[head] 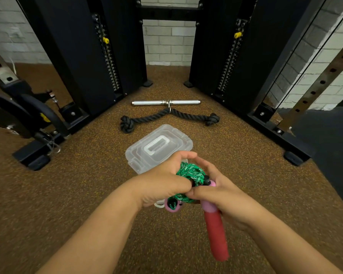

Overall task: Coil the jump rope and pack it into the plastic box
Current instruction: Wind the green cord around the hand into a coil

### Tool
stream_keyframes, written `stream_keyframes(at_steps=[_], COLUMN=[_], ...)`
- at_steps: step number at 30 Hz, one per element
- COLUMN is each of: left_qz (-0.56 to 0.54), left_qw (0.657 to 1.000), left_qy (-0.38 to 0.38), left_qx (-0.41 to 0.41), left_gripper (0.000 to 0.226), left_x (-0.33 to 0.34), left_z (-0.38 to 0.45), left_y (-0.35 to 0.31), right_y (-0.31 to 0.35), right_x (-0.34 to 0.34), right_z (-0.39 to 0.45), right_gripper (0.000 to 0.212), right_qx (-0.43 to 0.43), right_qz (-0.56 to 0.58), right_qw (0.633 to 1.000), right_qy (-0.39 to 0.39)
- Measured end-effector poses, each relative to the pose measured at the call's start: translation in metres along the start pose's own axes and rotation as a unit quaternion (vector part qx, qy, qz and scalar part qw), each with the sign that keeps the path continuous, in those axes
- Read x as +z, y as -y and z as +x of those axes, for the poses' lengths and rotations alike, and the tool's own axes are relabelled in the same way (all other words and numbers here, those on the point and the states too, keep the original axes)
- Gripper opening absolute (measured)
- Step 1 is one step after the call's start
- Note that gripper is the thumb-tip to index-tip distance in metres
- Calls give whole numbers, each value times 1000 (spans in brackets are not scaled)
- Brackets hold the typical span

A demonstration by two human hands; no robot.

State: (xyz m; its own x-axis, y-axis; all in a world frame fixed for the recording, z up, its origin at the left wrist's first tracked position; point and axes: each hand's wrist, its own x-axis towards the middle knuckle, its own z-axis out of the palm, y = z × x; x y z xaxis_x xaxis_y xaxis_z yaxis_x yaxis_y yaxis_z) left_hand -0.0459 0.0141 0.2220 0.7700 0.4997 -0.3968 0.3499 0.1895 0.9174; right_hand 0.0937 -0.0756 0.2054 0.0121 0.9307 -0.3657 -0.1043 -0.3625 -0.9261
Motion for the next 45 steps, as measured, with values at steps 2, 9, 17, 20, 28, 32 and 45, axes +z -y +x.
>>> stream_keyframes(at_steps=[2,9,17,20,28,32,45], left_qz=[-11,-97,-70,-54,-25,-30,-15], left_qw=[999,994,989,985,978,972,977], left_qy=[42,44,-127,-160,-201,-230,-205], left_qx=[-3,-5,30,37,41,29,-54], left_gripper=[83,75,59,46,36,41,44], left_x=[0,-6,-3,-1,6,-4,-55], left_z=[-2,1,15,19,29,29,49], left_y=[-2,6,14,17,14,13,11], right_y=[-1,4,-4,-11,-23,-34,-83], right_x=[0,-8,-6,-5,-1,-2,20], right_z=[0,5,15,17,25,27,74], right_gripper=[84,43,25,18,25,47,31], right_qx=[0,-27,-43,-49,-103,-89,-4], right_qz=[28,-7,-74,-81,6,1,-72], right_qw=[998,998,990,985,982,991,997], right_qy=[59,60,-111,-143,-161,-96,1])
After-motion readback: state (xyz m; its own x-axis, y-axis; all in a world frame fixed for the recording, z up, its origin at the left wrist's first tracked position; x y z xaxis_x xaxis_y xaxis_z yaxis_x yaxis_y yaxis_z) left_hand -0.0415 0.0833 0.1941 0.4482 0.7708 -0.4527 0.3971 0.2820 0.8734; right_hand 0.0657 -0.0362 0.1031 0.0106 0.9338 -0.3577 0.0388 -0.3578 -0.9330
